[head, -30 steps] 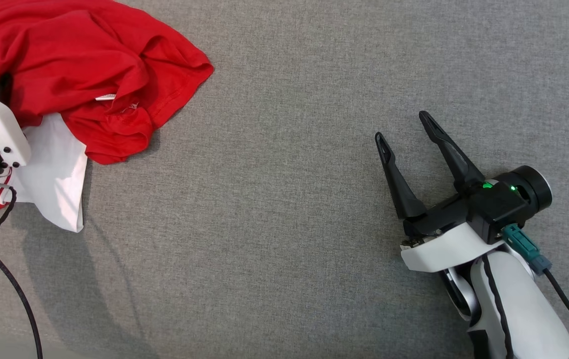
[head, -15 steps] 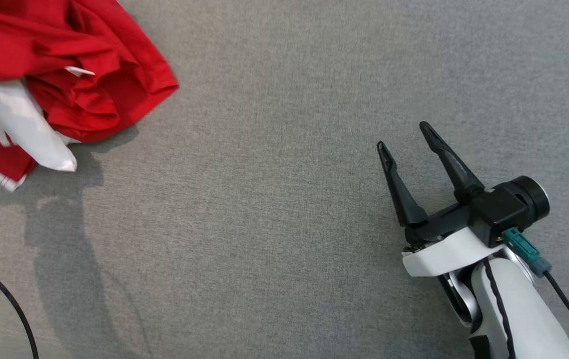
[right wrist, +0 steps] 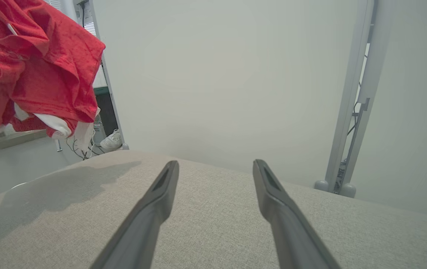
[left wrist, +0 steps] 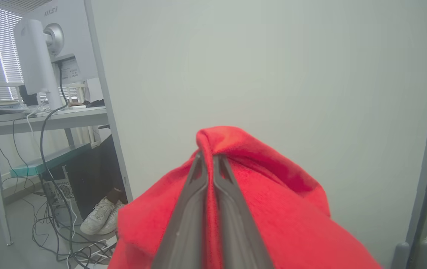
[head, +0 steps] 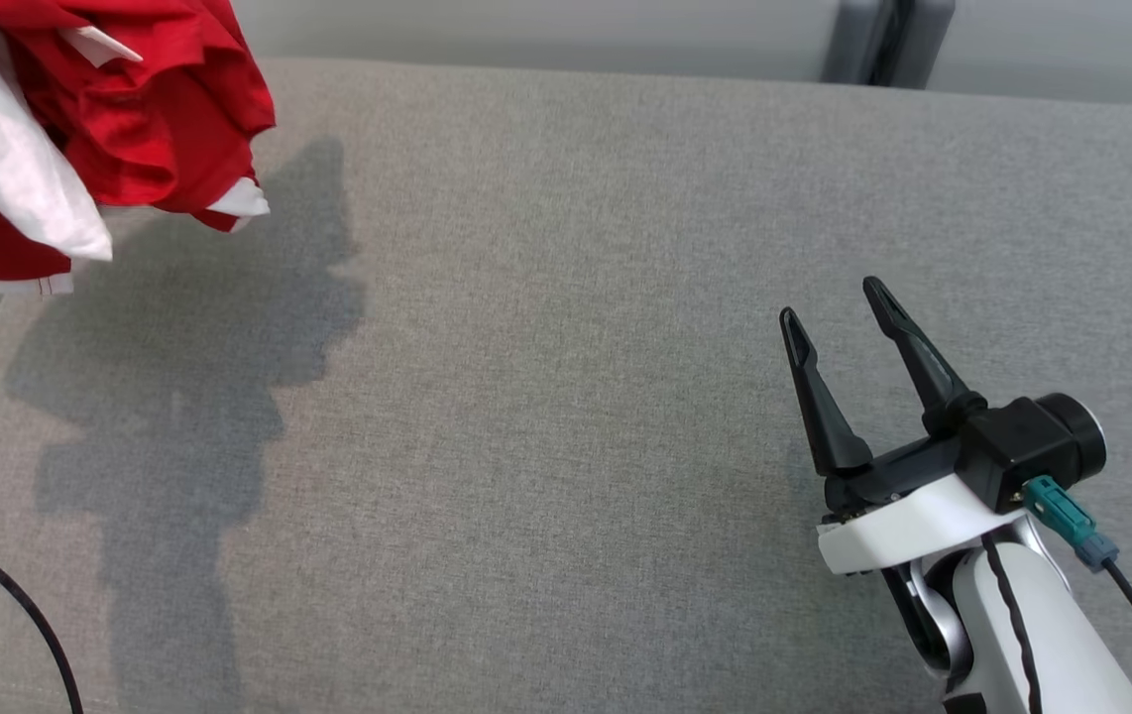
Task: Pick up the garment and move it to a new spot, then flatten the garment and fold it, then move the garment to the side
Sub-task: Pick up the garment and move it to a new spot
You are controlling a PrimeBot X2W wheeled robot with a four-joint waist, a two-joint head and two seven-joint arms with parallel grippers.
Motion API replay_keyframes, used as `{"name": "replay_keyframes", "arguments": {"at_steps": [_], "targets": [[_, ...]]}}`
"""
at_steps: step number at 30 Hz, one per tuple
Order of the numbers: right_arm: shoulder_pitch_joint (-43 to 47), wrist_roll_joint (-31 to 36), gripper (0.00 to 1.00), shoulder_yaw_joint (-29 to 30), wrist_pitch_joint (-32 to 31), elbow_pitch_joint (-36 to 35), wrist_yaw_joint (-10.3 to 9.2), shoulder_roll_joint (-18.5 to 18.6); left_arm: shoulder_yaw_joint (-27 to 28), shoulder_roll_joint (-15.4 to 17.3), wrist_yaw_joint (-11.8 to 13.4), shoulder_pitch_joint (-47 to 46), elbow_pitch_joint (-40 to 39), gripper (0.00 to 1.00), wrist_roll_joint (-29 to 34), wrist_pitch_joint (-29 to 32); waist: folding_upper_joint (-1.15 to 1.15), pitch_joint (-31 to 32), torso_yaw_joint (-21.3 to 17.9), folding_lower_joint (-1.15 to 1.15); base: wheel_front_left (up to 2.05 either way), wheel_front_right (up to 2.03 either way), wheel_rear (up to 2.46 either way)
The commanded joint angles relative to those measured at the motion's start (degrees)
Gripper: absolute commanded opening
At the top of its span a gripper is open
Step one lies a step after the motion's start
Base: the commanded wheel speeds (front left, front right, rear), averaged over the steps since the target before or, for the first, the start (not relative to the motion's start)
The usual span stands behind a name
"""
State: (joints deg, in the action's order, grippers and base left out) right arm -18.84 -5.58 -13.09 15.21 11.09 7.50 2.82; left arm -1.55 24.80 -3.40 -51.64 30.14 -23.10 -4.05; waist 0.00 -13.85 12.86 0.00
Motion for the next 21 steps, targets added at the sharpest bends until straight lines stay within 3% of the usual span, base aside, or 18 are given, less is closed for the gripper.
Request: {"name": "replay_keyframes", "arguments": {"at_steps": [1,11,21], "targets": [[0.78,-0.57,1.00,0.11,0.06,0.02,-0.02,0.19,0.63,0.52,0.89,1.02,-2.38,0.00,-0.59,0.28,0.00,1.26,-0.44,0.00,0.00,0.00,0.00],[2.13,-1.09,1.00,0.54,0.06,-0.31,-0.02,0.21,-0.29,-0.67,1.34,4.67,-12.66,0.00,-1.90,3.11,0.00,3.19,-0.79,0.00,0.00,0.00,0.00],[2.14,-0.85,1.00,1.71,0.06,-0.96,-0.02,0.22,-6.77,-9.06,1.90,10.24,-24.93,0.00,-4.73,7.85,0.00,4.39,-2.97,0.00,0.00,0.00,0.00]]}}
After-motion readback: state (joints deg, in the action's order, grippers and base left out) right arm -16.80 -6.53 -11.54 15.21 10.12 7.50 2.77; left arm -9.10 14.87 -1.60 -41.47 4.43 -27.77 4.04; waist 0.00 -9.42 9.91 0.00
